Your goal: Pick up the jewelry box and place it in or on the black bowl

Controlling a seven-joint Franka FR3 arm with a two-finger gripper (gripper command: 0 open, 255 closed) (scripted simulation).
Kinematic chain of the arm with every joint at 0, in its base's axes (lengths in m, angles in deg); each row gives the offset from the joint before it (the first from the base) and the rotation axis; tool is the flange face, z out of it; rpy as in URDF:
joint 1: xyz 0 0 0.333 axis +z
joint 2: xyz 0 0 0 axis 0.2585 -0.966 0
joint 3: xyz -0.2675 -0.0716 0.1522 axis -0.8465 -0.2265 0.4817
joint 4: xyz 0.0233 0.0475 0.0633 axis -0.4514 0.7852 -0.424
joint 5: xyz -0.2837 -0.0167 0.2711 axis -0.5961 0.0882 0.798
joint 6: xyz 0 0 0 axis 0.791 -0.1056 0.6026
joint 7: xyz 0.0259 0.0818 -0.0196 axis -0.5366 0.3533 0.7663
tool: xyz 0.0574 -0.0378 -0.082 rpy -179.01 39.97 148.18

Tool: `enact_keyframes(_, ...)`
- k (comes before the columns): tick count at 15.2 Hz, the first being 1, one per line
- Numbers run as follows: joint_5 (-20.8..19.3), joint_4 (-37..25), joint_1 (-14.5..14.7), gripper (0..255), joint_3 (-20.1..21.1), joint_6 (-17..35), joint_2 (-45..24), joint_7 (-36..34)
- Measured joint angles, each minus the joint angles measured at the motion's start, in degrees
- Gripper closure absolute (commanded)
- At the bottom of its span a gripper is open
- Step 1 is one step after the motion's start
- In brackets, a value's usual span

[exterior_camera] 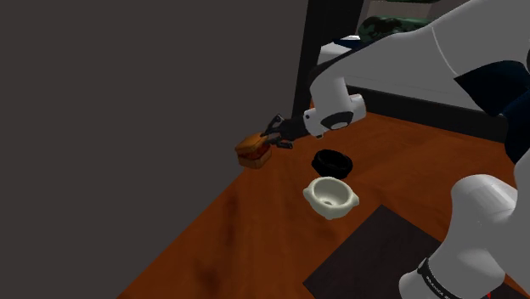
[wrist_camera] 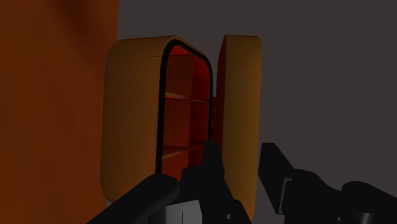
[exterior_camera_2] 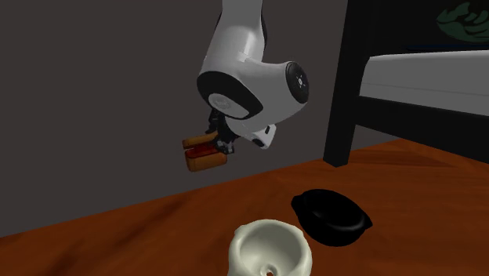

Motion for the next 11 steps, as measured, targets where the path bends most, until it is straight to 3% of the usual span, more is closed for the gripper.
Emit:
enact_keyframes(4,-5.8,3.67,-1.9,255,-1.88,-0.32,5.19,-1.13)
enact_keyframes(11,-20.16,8.72,-8.21,255,-7.22,-4.39,13.03,-4.31)
